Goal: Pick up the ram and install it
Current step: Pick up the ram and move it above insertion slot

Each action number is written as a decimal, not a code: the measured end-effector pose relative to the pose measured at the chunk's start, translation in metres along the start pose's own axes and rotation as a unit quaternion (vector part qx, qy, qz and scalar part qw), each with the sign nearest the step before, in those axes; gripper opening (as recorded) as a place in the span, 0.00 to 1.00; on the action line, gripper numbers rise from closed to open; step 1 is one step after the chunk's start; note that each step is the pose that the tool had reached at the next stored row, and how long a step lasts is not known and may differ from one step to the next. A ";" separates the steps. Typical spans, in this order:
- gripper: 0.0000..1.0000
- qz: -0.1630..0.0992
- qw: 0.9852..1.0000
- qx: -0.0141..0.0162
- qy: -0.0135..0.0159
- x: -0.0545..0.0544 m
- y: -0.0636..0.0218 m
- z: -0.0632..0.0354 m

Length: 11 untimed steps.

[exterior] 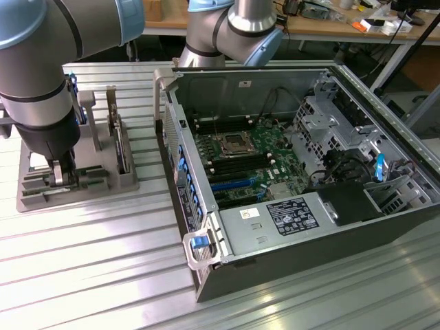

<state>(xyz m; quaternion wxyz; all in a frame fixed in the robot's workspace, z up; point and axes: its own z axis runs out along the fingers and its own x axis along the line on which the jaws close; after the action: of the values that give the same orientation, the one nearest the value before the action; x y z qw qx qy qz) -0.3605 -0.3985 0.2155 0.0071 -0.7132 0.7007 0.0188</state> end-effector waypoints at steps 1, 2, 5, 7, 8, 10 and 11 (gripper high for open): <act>0.12 0.000 1.000 0.000 0.000 0.000 0.0001 -0.0044; 0.12 0.000 1.000 0.000 0.000 0.000 0.0001 -0.0077; 0.12 0.000 1.000 0.000 0.000 -0.001 0.0004 -0.0228; 0.12 0.000 1.000 0.000 0.000 -0.001 0.0005 -0.0295; 0.12 0.000 1.000 0.000 0.000 -0.001 0.0005 -0.0312; 0.12 0.000 1.000 0.000 0.000 -0.001 0.0006 -0.0386; 0.12 0.000 1.000 0.000 0.000 -0.002 0.0006 -0.0417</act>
<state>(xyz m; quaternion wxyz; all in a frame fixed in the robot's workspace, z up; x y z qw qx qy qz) -0.3604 -0.3985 0.2572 0.0071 -0.7132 0.7007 0.0188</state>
